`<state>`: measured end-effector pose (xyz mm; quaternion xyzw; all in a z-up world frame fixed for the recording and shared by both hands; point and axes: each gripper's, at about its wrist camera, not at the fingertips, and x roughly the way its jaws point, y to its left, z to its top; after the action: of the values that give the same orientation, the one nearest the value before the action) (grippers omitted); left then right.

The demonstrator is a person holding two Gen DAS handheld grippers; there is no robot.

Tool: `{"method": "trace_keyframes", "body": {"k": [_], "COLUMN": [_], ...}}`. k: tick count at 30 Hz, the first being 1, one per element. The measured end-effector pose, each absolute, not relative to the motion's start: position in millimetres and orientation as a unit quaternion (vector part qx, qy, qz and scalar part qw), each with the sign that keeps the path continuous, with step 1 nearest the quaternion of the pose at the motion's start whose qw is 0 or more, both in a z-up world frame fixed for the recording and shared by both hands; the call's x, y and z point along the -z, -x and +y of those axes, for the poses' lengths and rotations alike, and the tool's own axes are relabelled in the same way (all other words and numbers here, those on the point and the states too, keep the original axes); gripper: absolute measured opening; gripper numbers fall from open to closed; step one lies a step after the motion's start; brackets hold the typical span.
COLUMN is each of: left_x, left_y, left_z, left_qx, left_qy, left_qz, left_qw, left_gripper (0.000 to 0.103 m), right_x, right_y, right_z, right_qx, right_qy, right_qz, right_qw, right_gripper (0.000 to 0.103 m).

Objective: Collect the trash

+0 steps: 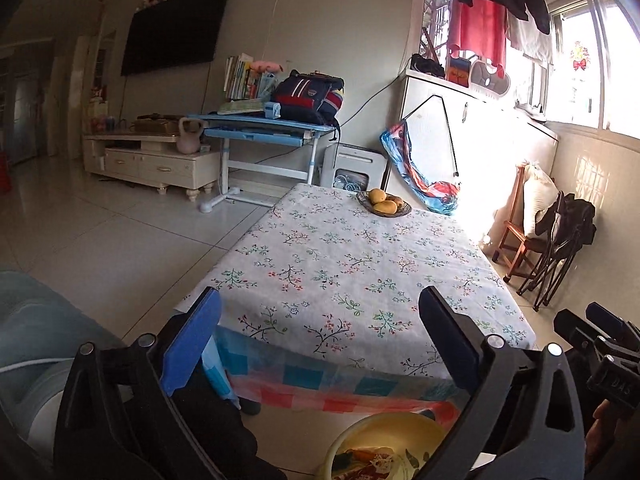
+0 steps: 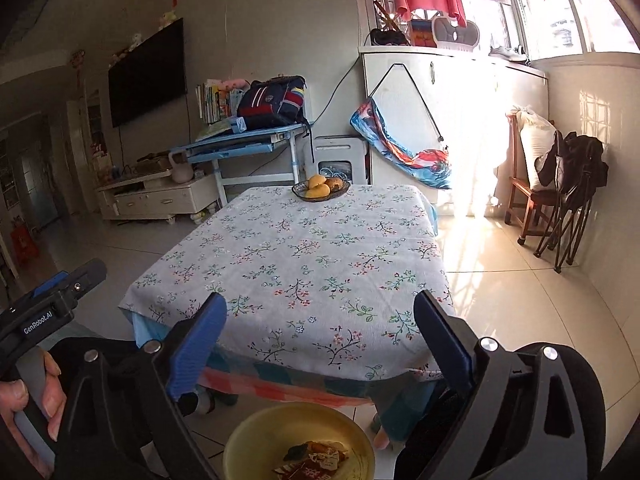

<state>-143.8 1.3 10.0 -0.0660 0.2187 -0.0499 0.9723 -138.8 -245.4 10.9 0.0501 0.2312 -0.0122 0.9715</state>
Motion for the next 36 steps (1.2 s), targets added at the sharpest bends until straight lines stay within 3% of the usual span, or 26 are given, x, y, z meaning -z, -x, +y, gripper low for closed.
{"method": "trace_keyframes", "body": {"k": [10,36], "left_x": [-15,-24], "left_y": [171,188], "left_z": [21,-9], "left_qx": [0.051,0.052], "left_qy": [0.076,0.024], "left_qz": [0.225,0.225], "left_qw": [0.97,0.973], "left_gripper": [0.096,0.096], "right_x": [-28,-16], "right_y": [175,166], "right_z": [-229,-227], "right_qx": [0.016,0.014], "right_qy": [-0.014,-0.005], "right_qz": [0.192,0.209], "right_qw": [0.981,0.978], "right_gripper": [0.093,0.095]}}
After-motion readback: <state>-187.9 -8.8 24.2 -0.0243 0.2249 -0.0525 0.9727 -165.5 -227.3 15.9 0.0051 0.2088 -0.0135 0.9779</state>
